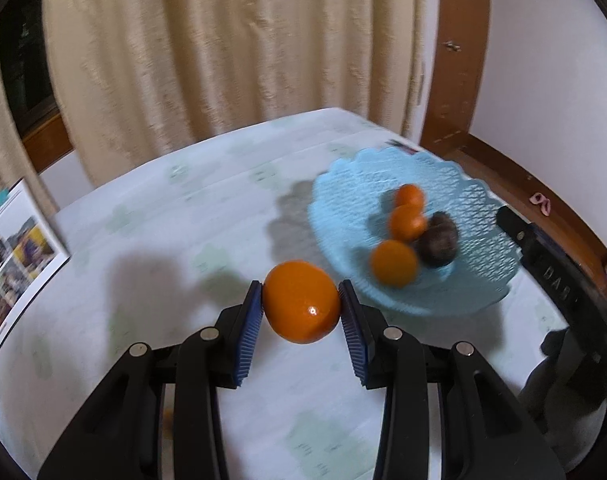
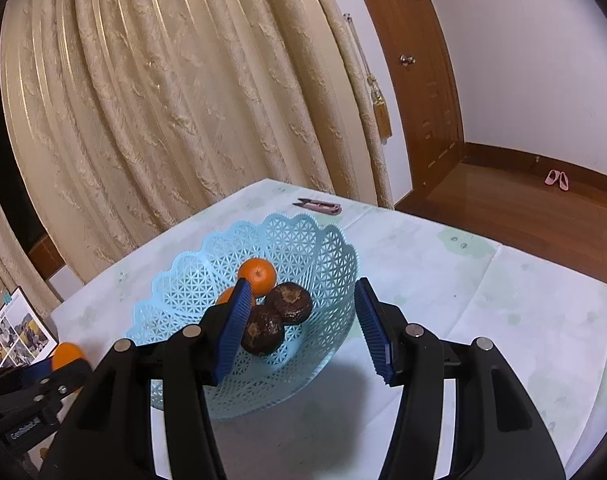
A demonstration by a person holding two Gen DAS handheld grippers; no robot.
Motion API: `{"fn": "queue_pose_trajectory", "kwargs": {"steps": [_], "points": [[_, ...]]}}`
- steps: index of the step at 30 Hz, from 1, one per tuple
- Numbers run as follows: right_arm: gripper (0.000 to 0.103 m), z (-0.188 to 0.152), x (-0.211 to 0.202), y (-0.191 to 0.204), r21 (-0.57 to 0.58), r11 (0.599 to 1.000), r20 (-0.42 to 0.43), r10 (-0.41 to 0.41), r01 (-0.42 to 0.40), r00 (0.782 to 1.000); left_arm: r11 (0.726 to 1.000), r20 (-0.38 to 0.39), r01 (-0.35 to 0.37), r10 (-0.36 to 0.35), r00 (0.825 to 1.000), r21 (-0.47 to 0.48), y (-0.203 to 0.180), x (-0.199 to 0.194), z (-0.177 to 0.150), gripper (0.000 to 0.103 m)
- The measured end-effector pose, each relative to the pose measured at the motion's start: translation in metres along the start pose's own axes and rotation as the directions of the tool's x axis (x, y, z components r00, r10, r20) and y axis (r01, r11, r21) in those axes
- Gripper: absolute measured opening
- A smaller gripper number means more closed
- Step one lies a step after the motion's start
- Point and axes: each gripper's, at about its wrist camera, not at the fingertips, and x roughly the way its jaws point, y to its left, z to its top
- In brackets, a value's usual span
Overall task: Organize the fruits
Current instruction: 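Carry the orange into the blue basket with the left tool while the right tool drops the brown fruit there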
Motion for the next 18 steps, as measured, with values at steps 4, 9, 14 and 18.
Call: {"fn": "queue_pose_trajectory", "kwargs": {"steps": [4, 9, 14, 18], "points": [[0.055, 0.0, -0.003, 0.001, -0.001, 1.0, 0.017, -0.005, 0.005, 1.0, 0.999, 0.014, 0.043, -0.044, 0.999, 0.019, -0.018, 0.007, 0.011, 0.039], [0.055, 0.001, -0.005, 0.001, -0.001, 1.0, 0.033, -0.01, 0.01, 0.999, 0.997, 0.012, 0.071, -0.071, 0.997, 0.034, -0.032, 0.013, 0.015, 0.039], [0.063, 0.003, -0.01, -0.004, 0.03, 0.999, 0.06, -0.024, 0.022, 0.998, 0.994, 0.007, 0.097, -0.097, 0.995, 0.043, -0.045, 0.02, 0.017, 0.039], [0.065, 0.005, -0.013, -0.008, 0.047, 0.998, 0.079, -0.035, 0.031, 0.996, 0.989, 0.005, 0.14, -0.14, 0.99, 0.047, -0.055, 0.022, 0.018, 0.039]]}}
